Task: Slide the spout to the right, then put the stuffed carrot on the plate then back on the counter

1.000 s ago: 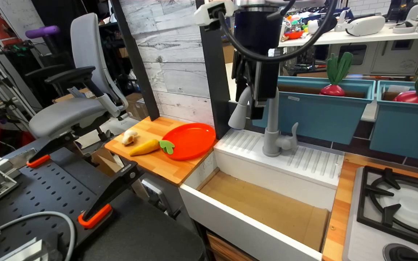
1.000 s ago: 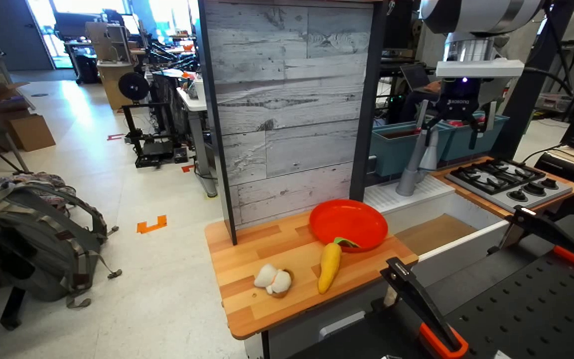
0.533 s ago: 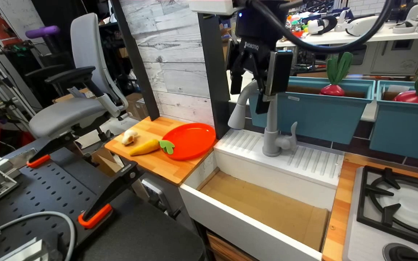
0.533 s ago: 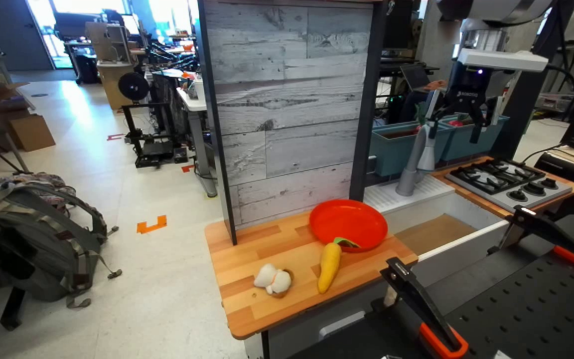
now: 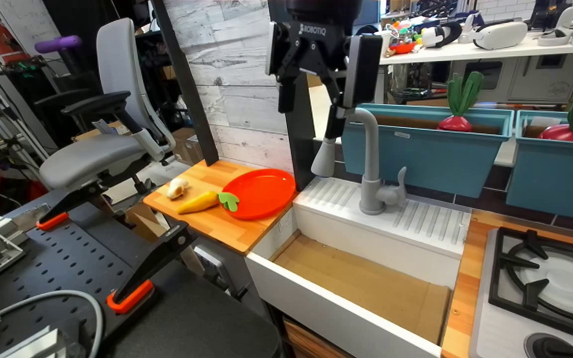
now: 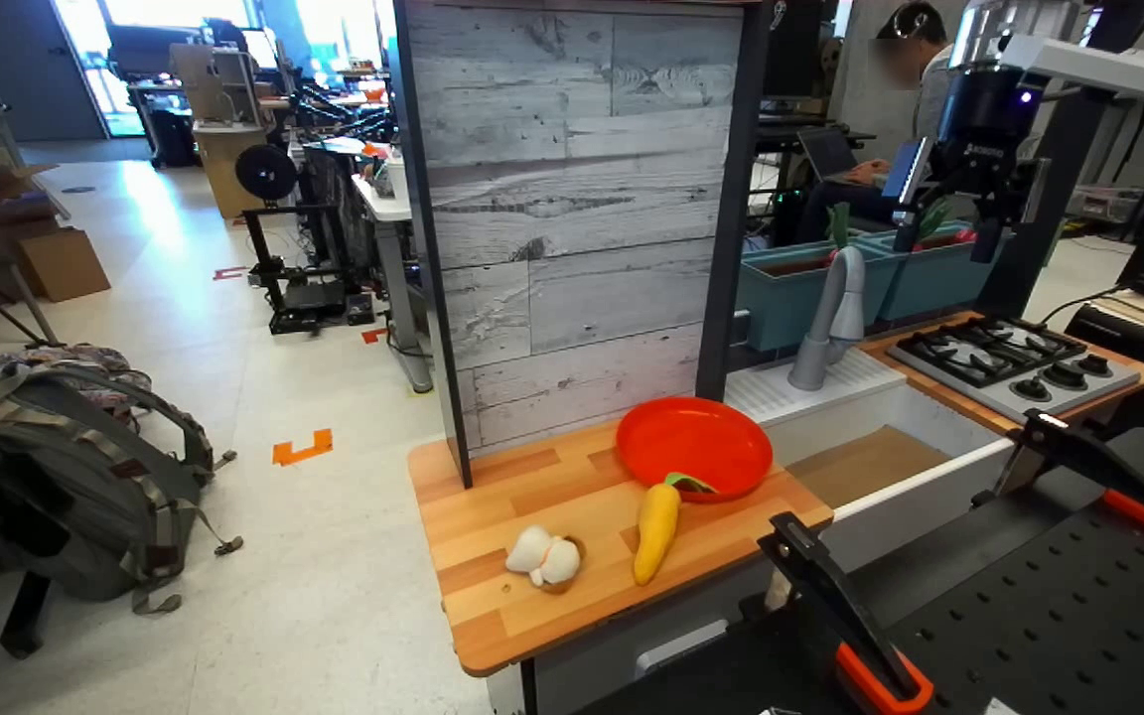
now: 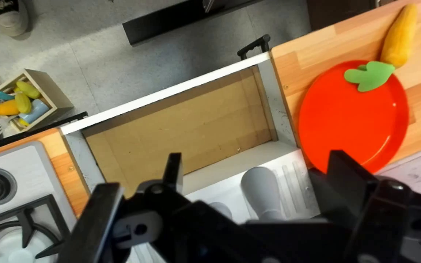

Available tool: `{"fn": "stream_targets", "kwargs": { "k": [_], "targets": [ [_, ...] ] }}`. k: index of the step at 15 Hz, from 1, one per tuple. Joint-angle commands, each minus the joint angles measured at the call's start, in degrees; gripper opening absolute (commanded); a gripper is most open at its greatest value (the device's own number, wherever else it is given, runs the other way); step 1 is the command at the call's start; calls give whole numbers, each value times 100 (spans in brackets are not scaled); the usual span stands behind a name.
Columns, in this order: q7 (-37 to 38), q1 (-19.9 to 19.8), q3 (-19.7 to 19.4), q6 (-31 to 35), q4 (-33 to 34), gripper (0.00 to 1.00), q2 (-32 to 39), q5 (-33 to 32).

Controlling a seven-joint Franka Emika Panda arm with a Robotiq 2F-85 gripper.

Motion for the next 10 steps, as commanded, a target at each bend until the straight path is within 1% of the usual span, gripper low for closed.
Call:
{"fn": "stream_targets", "kwargs": {
  "k": [1,5,10],
  "targets": [
    [-418,40,260,70,-649,100,-523,52],
    [-552,266,550,-53,-905,100,-604,65],
    [-303,745,835,95,-1141,100,-341,29]
  ]
}}
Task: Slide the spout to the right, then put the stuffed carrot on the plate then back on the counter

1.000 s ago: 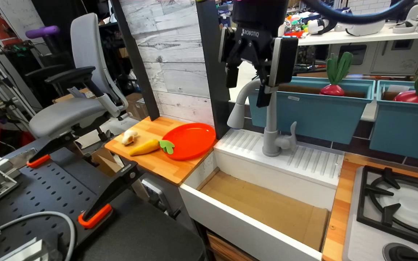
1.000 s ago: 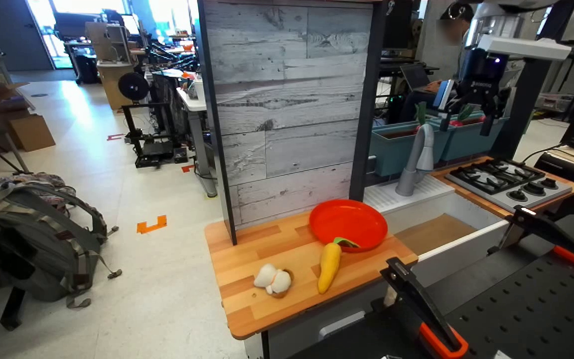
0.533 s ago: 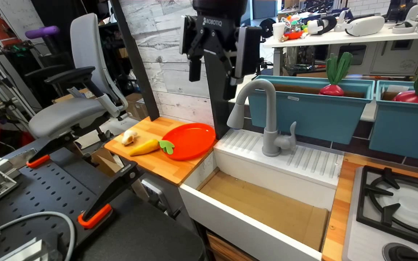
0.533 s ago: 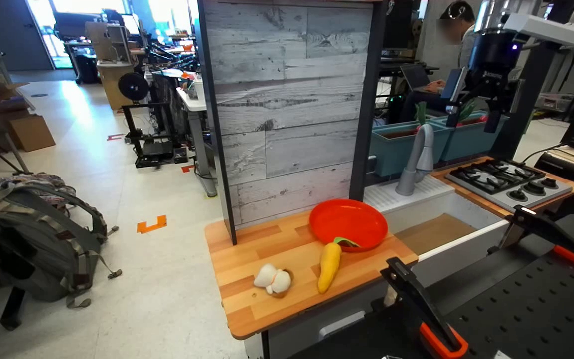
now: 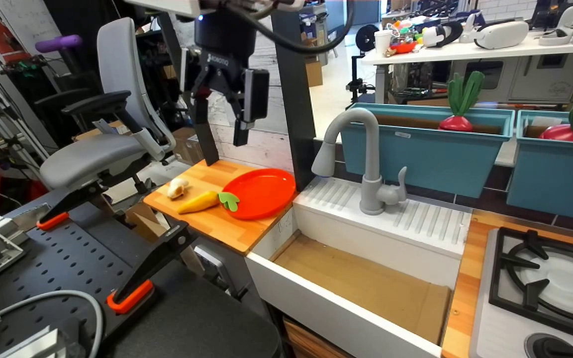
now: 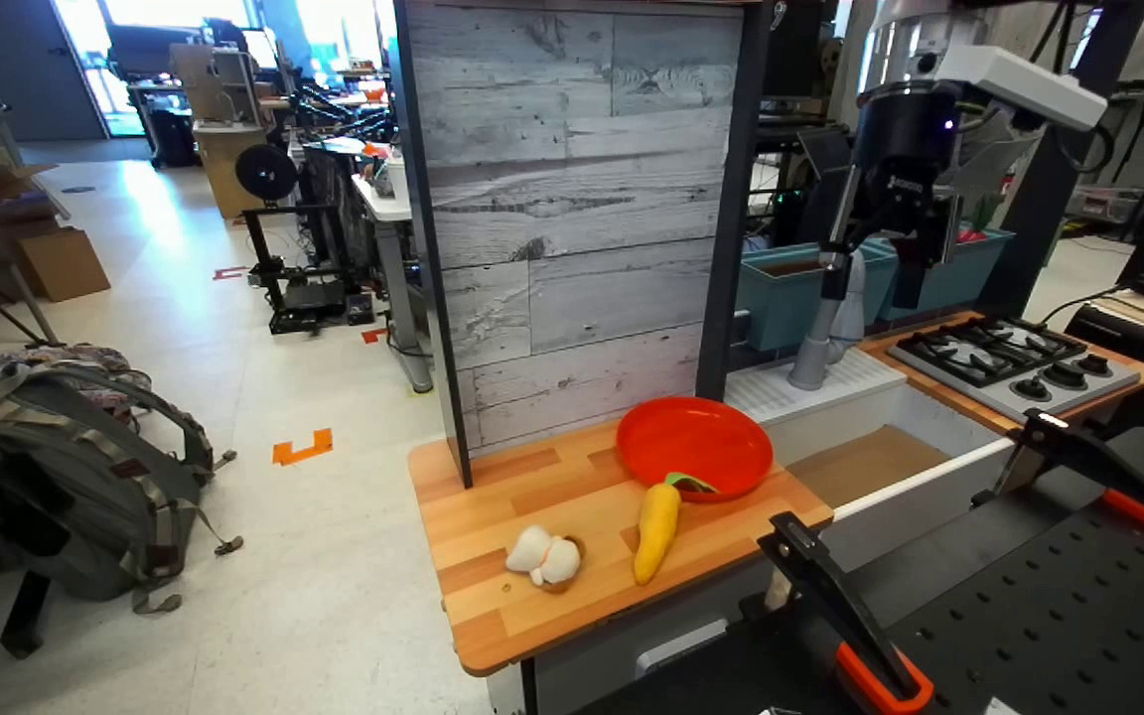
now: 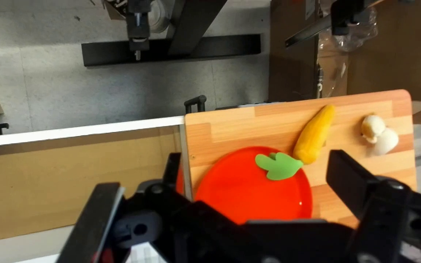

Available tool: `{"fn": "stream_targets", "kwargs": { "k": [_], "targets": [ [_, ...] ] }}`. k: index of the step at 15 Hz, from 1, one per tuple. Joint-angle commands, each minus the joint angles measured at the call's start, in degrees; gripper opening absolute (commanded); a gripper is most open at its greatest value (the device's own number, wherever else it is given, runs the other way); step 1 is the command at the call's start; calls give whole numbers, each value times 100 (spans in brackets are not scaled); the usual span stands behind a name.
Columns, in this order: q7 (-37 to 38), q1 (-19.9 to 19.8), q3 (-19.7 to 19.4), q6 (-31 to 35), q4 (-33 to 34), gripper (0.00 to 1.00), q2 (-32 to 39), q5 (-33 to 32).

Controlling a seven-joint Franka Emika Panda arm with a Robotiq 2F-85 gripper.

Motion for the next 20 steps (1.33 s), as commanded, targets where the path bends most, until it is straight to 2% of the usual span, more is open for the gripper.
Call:
{"fn": "stream_targets", "kwargs": {
  "k": [1,6,11,14,16,17,20],
  "targets": [
    [117,280,188,77,-170,100,140,58],
    [283,551,537,93,50,100,698,301],
    [90,513,891,303,487,100,1352,898],
    [151,516,942,232,781,100,1655,969],
    [253,541,808,-168,850,100,1630,695],
    [220,561,869,162,674,100,1585,801],
    [220,543,825,10,752,100,1623,786]
  ]
}}
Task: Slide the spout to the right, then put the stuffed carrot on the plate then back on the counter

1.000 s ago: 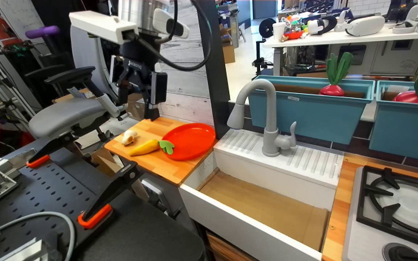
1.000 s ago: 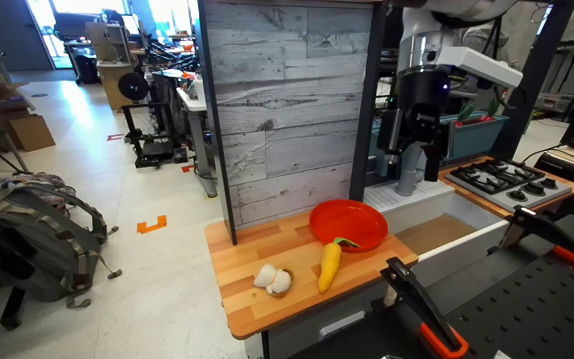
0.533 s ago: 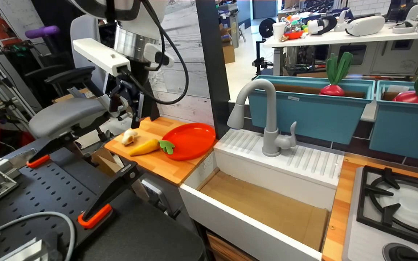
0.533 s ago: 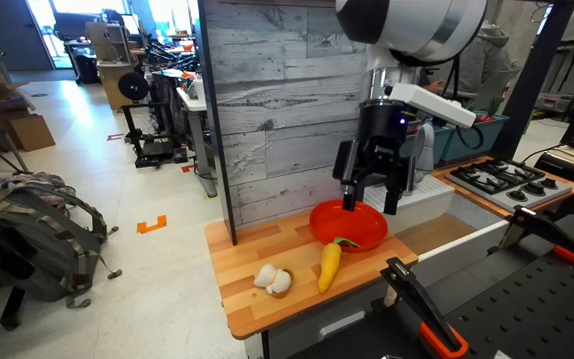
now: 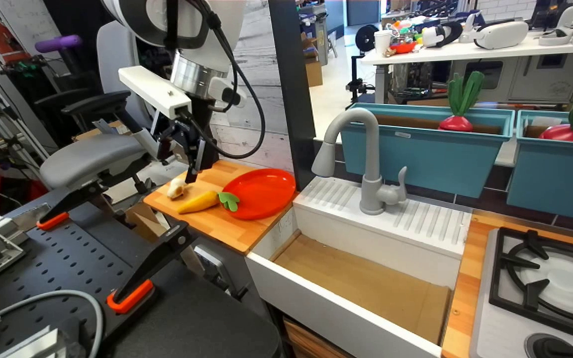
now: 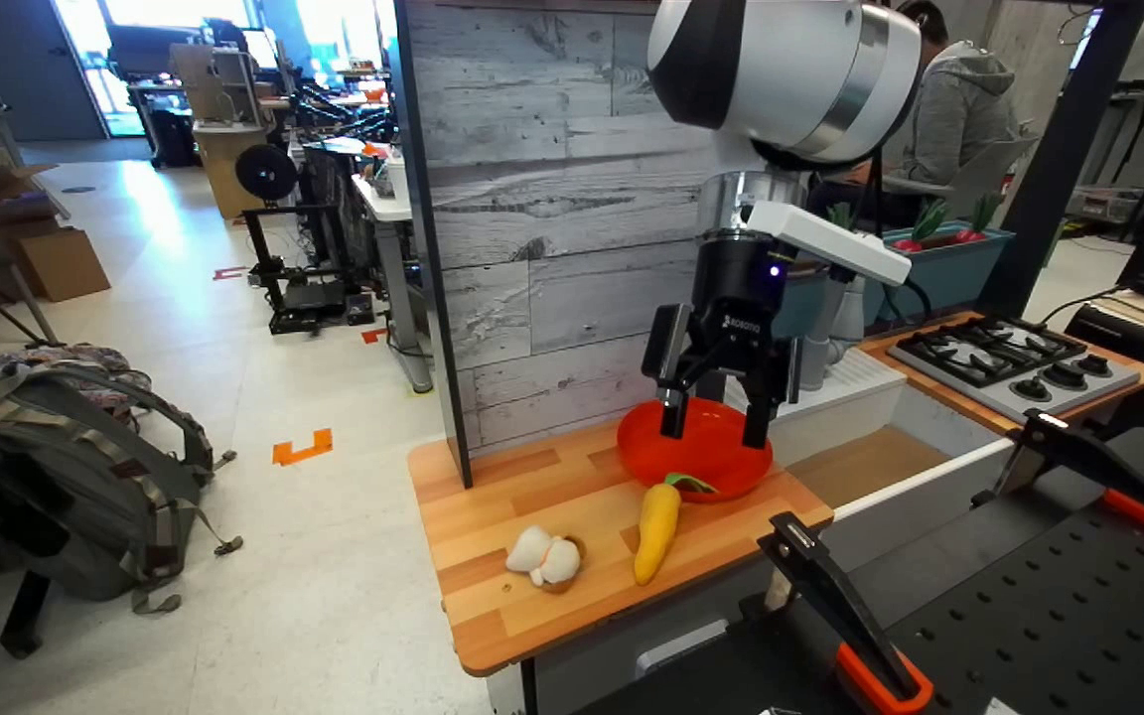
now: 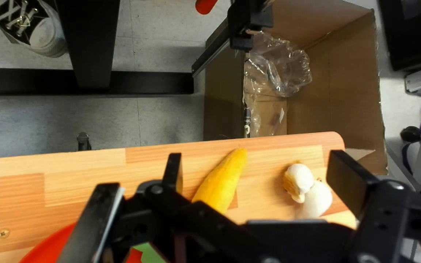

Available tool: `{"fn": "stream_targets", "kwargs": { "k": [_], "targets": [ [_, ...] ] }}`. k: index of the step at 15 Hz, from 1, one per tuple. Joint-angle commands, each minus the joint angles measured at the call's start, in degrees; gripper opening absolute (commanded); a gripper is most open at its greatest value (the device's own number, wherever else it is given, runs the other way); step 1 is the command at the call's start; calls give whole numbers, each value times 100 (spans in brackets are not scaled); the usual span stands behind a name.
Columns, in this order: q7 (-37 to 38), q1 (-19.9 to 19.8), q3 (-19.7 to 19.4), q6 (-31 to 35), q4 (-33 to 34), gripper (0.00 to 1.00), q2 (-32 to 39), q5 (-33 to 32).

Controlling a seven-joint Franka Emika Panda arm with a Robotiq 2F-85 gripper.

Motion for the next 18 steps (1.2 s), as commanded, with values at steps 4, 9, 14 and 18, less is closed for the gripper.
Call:
{"fn": "stream_targets", "kwargs": {
  "k": [4,9,14,18],
  "targets": [
    [-25,-76,42,43,6,100,17,103],
    [190,-4,83,690,-204,100,123,461],
    [633,156,212,2378,-680,100,268,619],
    [1171,453,240,3233,-824,100,493,367]
  ]
}}
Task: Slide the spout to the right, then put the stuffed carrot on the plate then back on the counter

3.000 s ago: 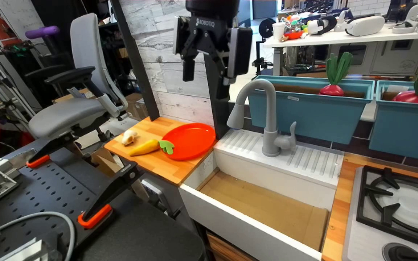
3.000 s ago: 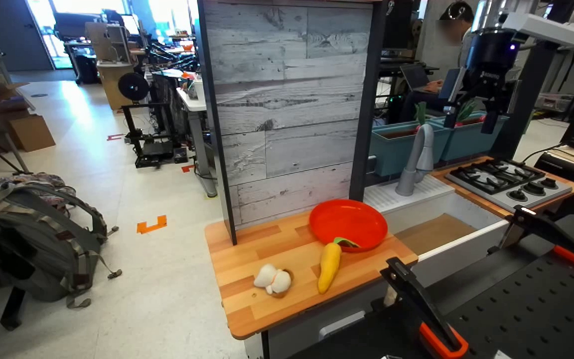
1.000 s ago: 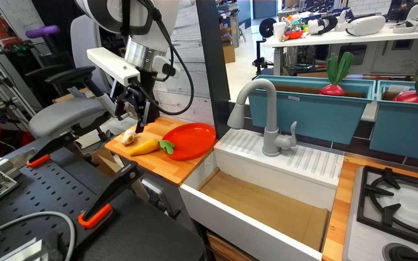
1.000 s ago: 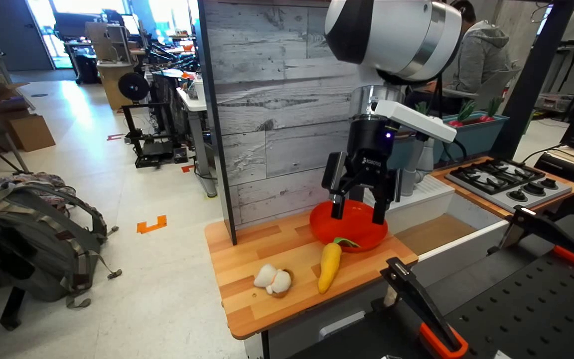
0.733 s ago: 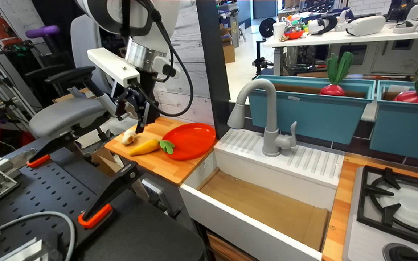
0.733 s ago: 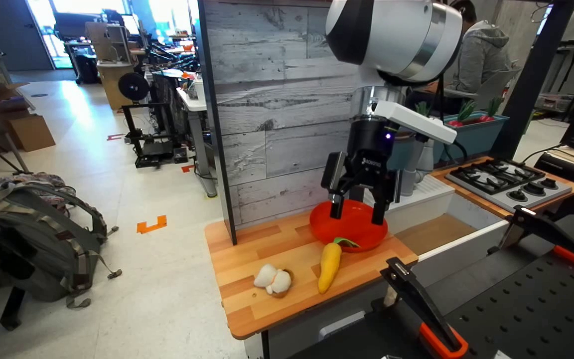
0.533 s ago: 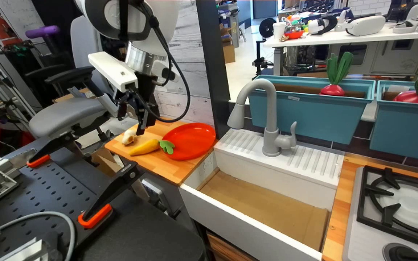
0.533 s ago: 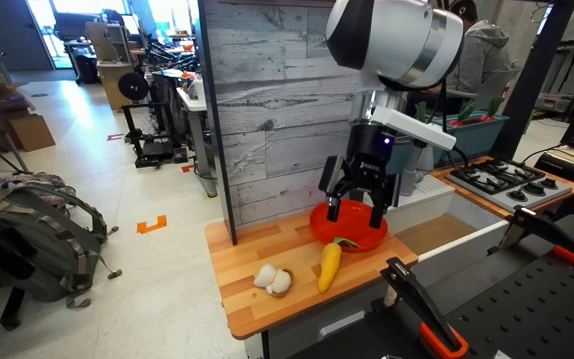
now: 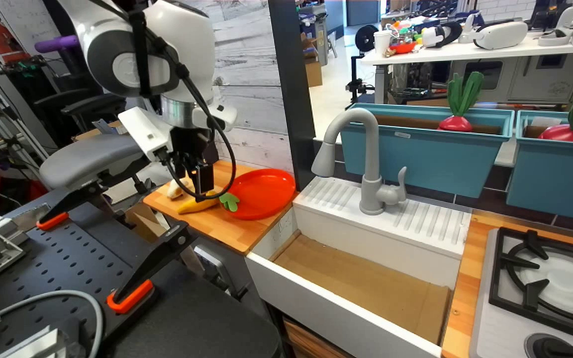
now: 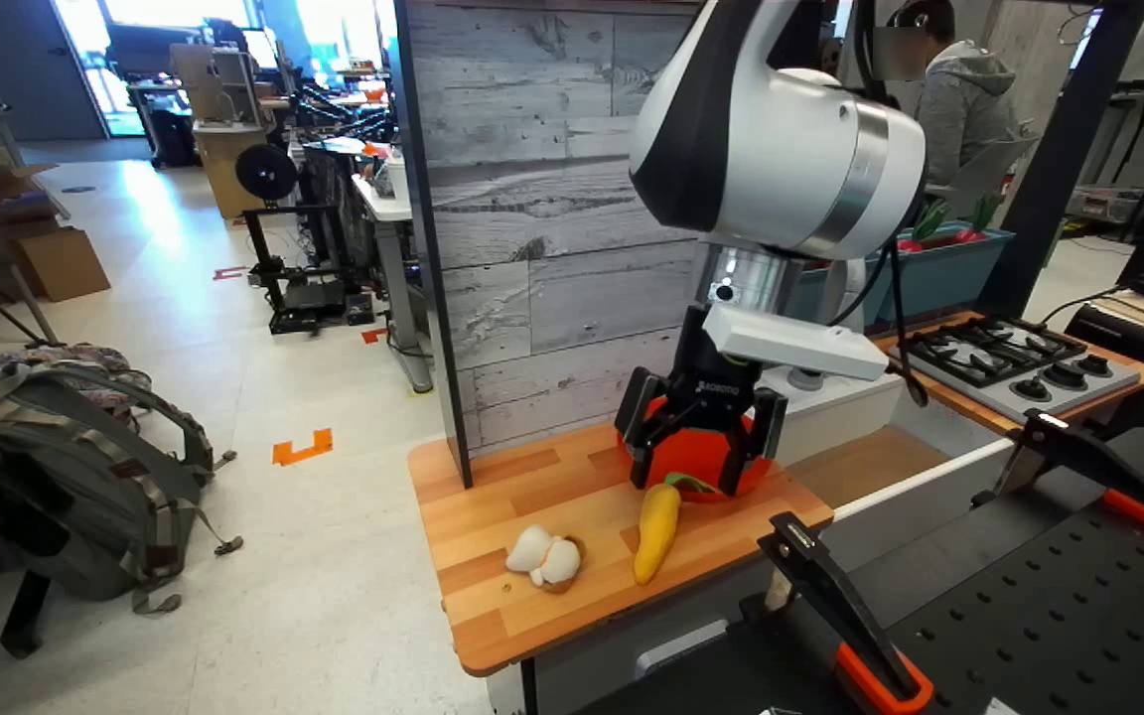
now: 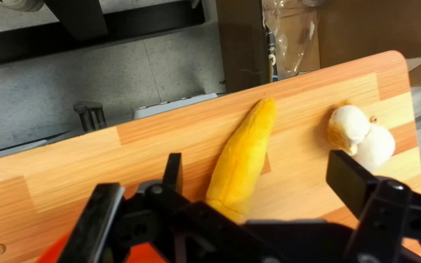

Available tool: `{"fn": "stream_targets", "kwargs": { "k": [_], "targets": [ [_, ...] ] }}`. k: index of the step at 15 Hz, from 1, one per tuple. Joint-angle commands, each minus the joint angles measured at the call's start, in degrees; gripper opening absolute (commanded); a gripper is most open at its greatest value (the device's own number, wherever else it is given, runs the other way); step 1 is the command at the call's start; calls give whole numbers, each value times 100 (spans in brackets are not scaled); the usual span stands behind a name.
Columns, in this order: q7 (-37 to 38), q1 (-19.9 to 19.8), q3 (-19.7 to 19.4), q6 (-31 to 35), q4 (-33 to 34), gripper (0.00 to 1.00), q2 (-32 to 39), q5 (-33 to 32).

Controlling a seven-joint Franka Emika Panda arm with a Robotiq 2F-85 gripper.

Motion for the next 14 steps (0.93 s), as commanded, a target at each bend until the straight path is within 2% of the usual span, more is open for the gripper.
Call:
{"fn": "stream_targets", "kwargs": {
  "k": [1,5,6,7,10,14],
  "targets": [
    [526,293,36,750,-111,100,182,-125],
    [1119,660,-90,1268,-58,100,395,-264],
    [1285,782,-180,1337,-47,75,432,-331],
    [1416,863,-235,1377,-32,74,459,-399],
    [1807,1101,-454,1310,28,49,514,-609],
    [2310,1381,-768,1008,261,20,604,-863]
  ]
}}
